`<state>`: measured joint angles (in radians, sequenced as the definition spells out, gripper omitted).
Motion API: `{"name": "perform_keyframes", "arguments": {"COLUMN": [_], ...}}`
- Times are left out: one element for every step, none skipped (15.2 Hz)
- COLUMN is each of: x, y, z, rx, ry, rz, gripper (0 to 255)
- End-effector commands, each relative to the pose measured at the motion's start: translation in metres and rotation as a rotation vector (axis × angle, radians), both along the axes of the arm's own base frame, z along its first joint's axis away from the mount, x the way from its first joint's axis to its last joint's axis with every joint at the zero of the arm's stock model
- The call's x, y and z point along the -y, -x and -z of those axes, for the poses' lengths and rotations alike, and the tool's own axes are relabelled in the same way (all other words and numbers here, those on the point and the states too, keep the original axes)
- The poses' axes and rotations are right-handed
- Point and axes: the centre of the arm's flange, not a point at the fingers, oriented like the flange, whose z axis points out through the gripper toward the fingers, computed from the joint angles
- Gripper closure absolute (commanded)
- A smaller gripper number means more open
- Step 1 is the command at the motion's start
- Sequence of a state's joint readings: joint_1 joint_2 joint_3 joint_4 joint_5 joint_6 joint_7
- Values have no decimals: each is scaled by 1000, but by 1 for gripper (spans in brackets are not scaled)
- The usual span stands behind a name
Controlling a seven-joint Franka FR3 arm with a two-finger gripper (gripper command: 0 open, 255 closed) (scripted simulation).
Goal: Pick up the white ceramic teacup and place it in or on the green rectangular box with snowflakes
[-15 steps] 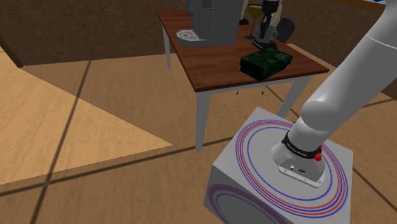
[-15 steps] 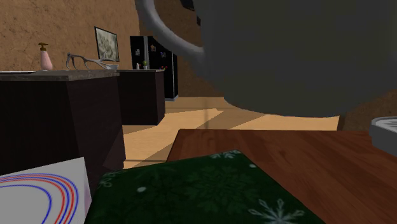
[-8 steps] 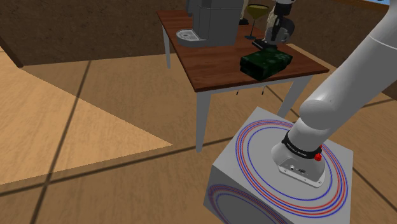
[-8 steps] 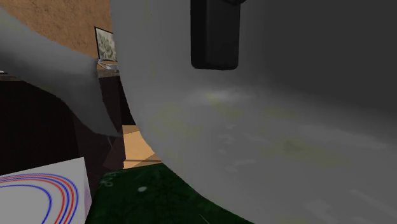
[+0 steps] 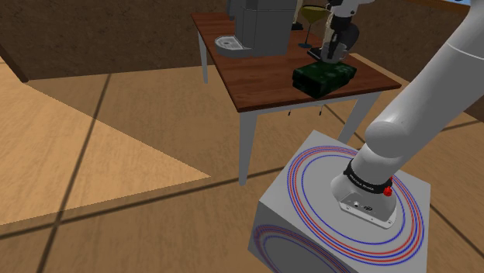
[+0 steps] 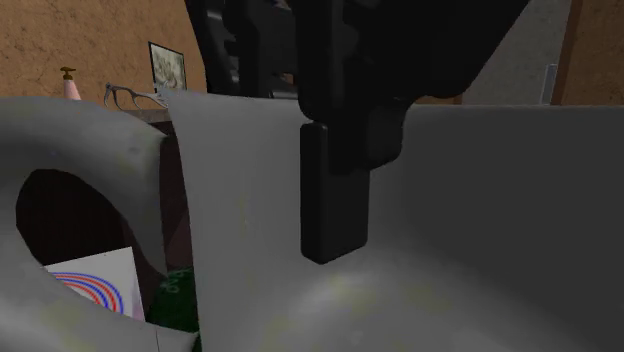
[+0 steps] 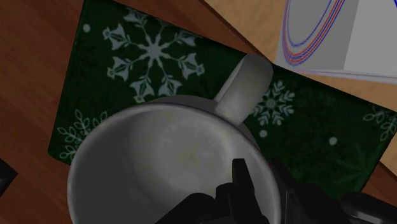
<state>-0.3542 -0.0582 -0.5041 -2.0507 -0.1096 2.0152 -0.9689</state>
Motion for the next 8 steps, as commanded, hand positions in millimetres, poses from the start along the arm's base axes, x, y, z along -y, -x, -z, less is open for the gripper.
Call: {"name": "perform_keyframes", "arguments": {"x": [1, 1, 1, 1, 1, 1, 1, 1], "y": [0, 0, 0, 0, 0, 0, 0, 0], "z": [10, 15, 20, 27, 27, 27, 27, 27], "rx": [1, 1, 1, 1, 1, 1, 1, 1], "ry": [1, 1, 1, 1, 1, 1, 1, 1], "rz": [0, 0, 0, 0, 0, 0, 0, 0], "gripper": [255, 255, 255, 255, 255, 255, 255, 255]}}
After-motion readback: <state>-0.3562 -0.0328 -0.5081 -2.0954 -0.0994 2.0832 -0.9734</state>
